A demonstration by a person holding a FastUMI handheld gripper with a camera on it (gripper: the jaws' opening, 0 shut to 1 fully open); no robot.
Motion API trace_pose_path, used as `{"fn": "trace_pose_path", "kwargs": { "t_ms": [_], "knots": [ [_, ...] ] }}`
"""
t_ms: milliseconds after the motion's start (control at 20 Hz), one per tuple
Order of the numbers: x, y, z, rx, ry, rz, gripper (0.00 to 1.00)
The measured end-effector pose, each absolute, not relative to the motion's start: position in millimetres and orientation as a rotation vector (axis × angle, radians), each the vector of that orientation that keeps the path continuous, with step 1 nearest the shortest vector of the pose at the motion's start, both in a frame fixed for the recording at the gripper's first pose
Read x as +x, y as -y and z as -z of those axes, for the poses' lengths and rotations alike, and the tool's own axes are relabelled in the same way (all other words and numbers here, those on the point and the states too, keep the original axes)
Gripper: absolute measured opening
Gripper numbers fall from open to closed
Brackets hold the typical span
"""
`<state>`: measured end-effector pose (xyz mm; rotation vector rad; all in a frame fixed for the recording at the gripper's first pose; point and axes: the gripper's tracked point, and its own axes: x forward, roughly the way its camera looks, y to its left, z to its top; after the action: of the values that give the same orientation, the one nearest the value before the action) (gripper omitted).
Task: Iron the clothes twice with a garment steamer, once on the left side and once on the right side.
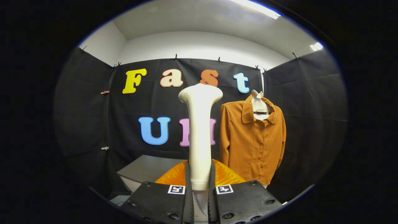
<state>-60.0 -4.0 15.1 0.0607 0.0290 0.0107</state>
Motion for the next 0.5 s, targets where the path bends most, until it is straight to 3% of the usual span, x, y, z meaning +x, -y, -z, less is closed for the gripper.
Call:
{"fn": "trace_pose_path", "kwargs": {
  "t_ms": [500],
  "knots": [
    [-61.1,3.9,-13.8,0.07,-0.032,-0.007,0.21]
  ]
}}
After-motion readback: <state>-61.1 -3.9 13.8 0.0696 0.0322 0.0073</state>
